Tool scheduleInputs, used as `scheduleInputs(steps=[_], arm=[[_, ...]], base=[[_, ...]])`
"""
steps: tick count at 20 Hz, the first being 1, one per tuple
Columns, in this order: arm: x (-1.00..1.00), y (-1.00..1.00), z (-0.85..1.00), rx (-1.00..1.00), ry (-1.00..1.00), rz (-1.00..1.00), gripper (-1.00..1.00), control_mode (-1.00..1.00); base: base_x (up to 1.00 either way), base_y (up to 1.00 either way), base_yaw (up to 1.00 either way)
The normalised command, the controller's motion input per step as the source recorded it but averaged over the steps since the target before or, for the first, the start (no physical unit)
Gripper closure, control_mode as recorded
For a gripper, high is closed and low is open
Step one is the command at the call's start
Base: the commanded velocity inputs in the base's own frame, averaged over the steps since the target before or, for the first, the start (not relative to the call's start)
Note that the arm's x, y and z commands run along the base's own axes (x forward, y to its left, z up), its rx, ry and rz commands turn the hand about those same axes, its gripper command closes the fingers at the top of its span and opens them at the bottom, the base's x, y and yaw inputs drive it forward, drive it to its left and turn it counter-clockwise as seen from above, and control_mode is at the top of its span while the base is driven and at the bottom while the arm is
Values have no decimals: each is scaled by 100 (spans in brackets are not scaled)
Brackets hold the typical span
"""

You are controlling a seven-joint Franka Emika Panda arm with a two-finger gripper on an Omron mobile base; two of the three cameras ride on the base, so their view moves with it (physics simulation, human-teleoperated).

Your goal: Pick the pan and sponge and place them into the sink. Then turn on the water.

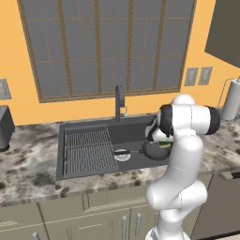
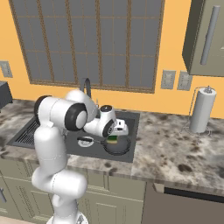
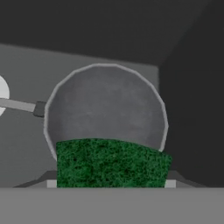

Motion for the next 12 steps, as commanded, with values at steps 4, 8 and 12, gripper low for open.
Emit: scheduleInputs(steps=[4, 8, 12], arm=[[13, 0, -26, 4, -1, 0, 100, -100], [19, -1, -23, 1, -3, 0, 100, -100], [28, 0, -38, 0, -4, 0, 100, -100]], base=[[0, 0, 0], [0, 0, 0], [0, 0, 0]])
